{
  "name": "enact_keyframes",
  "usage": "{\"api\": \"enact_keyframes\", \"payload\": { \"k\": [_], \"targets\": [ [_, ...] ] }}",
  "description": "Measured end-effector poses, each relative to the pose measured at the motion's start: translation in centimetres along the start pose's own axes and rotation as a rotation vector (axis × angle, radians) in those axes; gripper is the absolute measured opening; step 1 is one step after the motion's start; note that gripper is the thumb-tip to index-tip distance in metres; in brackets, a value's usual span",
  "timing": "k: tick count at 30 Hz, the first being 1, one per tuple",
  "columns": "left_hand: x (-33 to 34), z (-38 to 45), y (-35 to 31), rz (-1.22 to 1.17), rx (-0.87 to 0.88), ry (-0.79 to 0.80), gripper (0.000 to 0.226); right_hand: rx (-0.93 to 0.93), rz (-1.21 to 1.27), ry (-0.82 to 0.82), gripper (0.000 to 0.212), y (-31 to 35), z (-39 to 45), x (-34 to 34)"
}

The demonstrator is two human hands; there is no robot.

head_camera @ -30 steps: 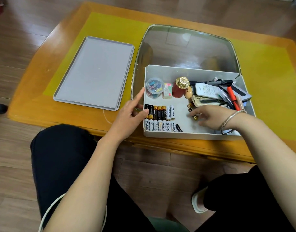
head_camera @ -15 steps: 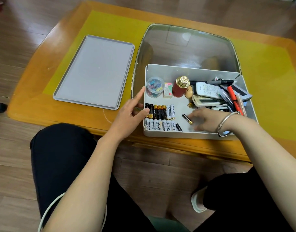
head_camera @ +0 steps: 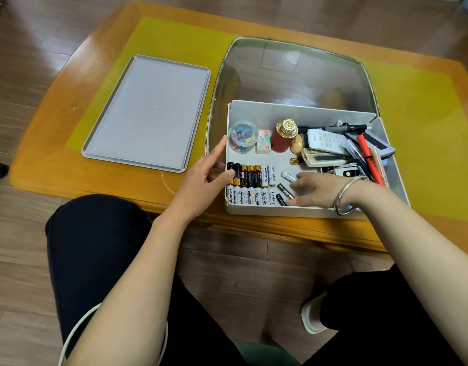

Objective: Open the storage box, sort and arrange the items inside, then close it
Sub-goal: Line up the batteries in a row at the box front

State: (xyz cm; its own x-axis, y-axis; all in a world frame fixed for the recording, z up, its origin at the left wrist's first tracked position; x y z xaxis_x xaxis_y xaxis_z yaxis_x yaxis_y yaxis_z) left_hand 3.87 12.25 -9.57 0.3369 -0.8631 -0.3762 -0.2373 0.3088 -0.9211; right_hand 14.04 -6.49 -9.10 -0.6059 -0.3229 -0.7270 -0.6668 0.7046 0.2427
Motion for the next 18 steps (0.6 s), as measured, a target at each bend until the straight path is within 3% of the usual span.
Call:
{"api": "enact_keyframes", "payload": {
  "k": [5,12,14,18],
  "targets": [
    [0.1,0.1,0.1,0.003,0.008,-0.001,0.064,-0.031,0.166,-0.158,0.066,0.0,-0.1,-1.5],
    [0.0,0.1,0.1,0.022,-0.004,-0.001,0.064,0.021,-0.003,-0.147,0.081,0.1,1.8,-0.7],
    [0.0,0.0,0.1,0.022,-0.007,-0.003,0.064,0.054,-0.027,-0.161,0.071,0.0,2.2,-0.8],
    [0.0,0.0,0.1,0.037,-0.010,-0.005,0.064,-0.018,-0.053,-0.180,0.029,0.9,2.1,-1.4]
  ]
}}
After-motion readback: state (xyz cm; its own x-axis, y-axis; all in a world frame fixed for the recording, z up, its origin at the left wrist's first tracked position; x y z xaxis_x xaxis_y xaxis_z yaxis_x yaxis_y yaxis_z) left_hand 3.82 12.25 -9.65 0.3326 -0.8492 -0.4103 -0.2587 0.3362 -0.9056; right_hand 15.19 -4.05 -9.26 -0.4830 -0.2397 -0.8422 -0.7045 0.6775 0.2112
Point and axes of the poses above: each hand's wrist, its own z-axis towards the middle knuckle, its own x-axis out of the palm, y = z × x, the point moved 10 cm from there along z, towards the middle knuckle, and after that the axes turned 6 degrees about -x, right-handed, at the moved point
